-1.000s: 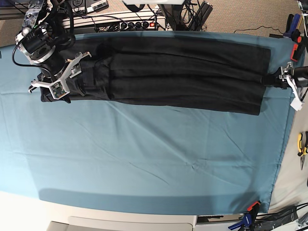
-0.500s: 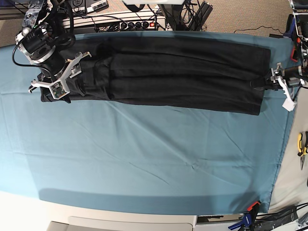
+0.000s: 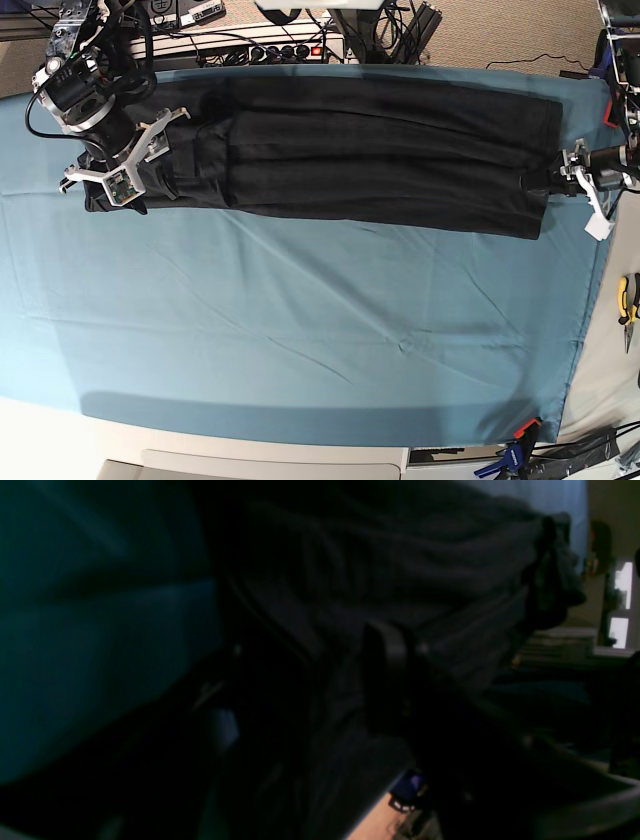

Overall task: Fold the T-shirt properly
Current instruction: 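Carry the band end held by the left gripper toward the shirt's middle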

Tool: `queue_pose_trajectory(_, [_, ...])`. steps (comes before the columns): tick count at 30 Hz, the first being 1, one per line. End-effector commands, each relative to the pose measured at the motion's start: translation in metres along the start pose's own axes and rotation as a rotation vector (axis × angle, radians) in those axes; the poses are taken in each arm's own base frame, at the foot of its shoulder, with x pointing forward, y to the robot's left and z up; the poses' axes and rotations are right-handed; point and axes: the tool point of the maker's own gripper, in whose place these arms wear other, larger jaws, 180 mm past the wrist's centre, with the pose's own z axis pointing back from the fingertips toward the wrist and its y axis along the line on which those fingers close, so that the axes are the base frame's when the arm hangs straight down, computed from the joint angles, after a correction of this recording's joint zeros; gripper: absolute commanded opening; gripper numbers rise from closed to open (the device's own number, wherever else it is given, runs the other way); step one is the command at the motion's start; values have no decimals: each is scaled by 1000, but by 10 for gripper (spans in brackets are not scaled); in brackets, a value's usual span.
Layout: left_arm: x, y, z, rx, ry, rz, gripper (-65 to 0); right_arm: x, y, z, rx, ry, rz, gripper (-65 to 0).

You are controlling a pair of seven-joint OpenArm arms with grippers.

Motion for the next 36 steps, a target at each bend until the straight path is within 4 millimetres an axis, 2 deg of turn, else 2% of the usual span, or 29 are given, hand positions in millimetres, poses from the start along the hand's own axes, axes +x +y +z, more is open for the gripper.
queue_pose_trajectory(1, [18, -3, 10, -1, -40, -34, -371, 12, -3, 3, -7, -46, 12, -371])
queue_pose_trajectory(9, [17, -3, 10, -1, -35, -33, -371, 11, -3, 3, -8, -45, 12, -371])
queue_pose_trajectory(15, [16, -3, 10, 0, -31, -33, -375, 3, -29, 5, -152, -5, -70, -371])
queue_pose_trajectory(18, [16, -2, 10, 2, -30, -33, -467, 2, -33, 6, -178, 2, -78, -371])
queue_pose_trajectory(22, [14, -1, 10, 12, -21, -37, -650, 2, -33, 6, -178, 2, -78, -371])
queue_pose_trajectory(25, [14, 0, 10, 13, -20, -36, -650, -3, -40, 7, -224, 23, -71, -371])
queue_pose_trajectory(29, [14, -1, 10, 12, -17, -39, -650, -13, -60, 16, -353, 37, -151, -371])
queue_pose_trajectory(36, [21, -17, 10, -17, -13, -93, -650, -34, -101, 50, -547, 60, -251, -371])
